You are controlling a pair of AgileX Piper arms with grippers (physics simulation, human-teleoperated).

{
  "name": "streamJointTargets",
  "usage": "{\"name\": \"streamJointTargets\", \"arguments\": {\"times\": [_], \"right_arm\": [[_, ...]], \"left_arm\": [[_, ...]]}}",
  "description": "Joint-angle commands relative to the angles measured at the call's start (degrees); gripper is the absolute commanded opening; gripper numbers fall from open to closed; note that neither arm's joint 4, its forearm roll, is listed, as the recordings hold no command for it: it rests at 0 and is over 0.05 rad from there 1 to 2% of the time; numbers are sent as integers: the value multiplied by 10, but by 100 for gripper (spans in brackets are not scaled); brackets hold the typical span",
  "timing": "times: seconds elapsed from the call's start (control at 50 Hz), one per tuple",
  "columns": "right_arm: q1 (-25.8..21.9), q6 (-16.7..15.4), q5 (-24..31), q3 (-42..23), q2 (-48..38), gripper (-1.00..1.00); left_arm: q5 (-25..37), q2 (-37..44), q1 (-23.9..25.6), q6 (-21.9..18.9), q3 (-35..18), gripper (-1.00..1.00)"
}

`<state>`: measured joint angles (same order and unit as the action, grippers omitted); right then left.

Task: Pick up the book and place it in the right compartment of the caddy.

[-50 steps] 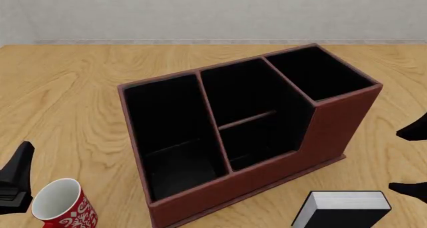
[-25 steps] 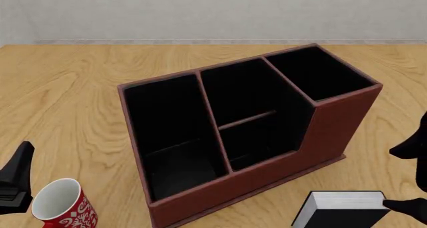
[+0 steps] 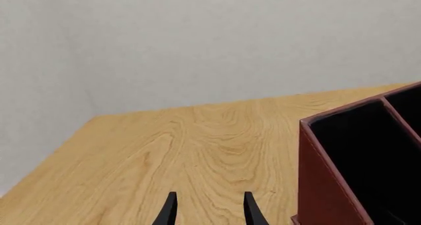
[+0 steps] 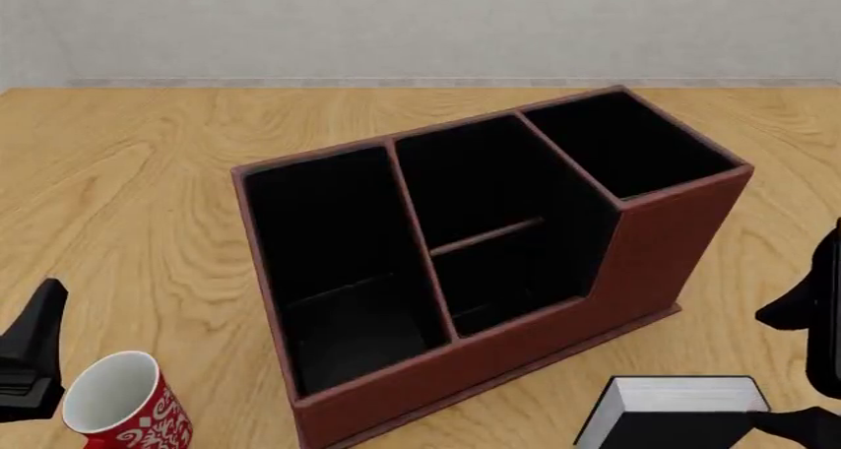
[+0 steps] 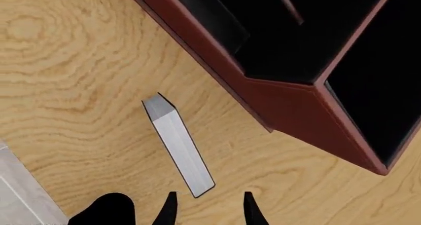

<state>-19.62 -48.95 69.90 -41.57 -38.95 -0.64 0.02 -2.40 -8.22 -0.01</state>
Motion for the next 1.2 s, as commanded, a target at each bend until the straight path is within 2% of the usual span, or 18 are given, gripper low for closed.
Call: {"name": "streamJointTargets", "arguments": {"times": [0.02,0.42,0.82,1.02,1.2], "right_arm": [[-21,13,0,3,-2,100],[-57,47,0,21,2,100],[-23,15,0,42,21,100],[-34,25,-2,43,13,100],[-63,45,-47,52,-26,100]], "left_arm": [[0,0,-1,-2,0,100],[2,0,-1,-6,0,100],[4,0,-2,-10,0,100],[5,1,-1,-10,0,100],[5,0,-3,-9,0,100]]}}
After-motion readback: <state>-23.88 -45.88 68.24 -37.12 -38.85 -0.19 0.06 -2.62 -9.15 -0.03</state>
